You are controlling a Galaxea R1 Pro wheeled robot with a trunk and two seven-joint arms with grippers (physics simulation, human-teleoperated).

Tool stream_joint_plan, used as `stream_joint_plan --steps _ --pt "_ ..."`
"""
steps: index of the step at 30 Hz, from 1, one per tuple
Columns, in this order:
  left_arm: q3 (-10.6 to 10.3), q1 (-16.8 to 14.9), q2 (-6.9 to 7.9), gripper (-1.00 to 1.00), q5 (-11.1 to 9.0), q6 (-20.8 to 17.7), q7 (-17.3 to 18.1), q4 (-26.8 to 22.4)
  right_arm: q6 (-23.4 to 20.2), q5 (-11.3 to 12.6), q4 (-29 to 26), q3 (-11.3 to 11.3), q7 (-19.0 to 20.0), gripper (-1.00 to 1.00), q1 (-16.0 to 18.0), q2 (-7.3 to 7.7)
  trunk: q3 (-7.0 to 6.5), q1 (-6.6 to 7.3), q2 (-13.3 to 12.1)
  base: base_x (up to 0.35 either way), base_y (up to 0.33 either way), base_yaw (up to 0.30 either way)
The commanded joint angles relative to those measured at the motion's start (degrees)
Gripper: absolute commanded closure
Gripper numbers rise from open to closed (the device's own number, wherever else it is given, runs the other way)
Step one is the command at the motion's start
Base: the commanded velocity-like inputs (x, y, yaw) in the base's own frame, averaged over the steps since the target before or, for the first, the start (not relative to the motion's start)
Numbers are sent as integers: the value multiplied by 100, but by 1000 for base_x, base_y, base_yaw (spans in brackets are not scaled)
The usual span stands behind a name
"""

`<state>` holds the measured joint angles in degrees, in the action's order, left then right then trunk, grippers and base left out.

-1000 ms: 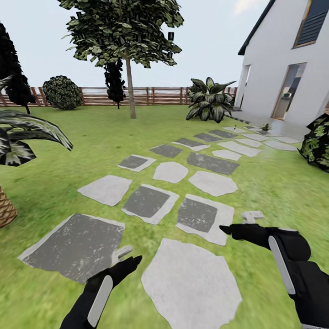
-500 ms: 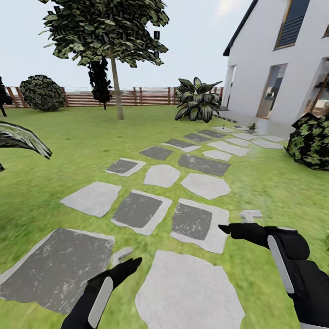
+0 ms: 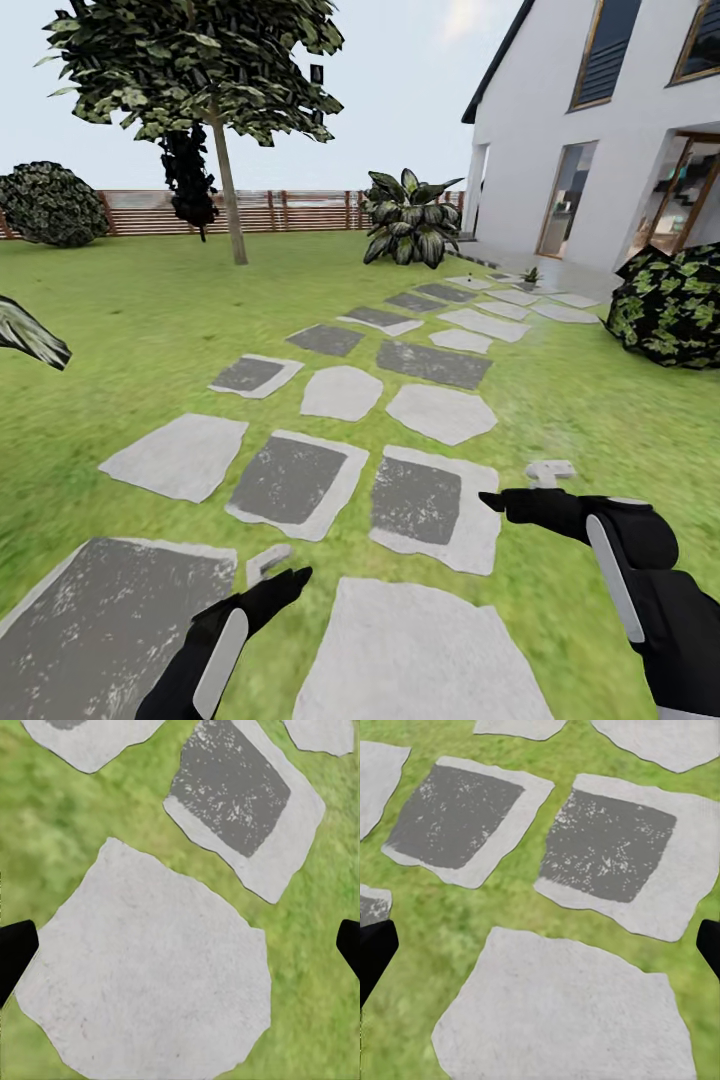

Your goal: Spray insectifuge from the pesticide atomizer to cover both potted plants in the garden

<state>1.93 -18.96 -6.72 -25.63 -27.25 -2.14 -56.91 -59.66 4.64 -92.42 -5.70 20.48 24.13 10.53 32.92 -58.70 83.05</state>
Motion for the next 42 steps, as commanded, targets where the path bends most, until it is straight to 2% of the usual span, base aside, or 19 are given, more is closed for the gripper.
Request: stream_joint_plan --steps 1,19,32,42 --pt "16 -2 -4 -100 -62 -35 32 -5 -34 46 -4 -7 -18 -100 3 4 6 -3 3 286 243 -5" --pt "35 -2 -2 -100 -69 -45 72 10 -34 40 -4 -26 -18 -100 19 10 6 -3 3 271 254 -2" --pt "45 -2 4 -100 -73 -56 69 13 -34 39 -6 -20 -18 -100 26 4 6 -3 3 235 279 -200" --pt "84 -2 7 -100 -65 -46 48 99 -34 42 -5 -19 -18 -100 22 3 6 -3 3 253 254 -32"
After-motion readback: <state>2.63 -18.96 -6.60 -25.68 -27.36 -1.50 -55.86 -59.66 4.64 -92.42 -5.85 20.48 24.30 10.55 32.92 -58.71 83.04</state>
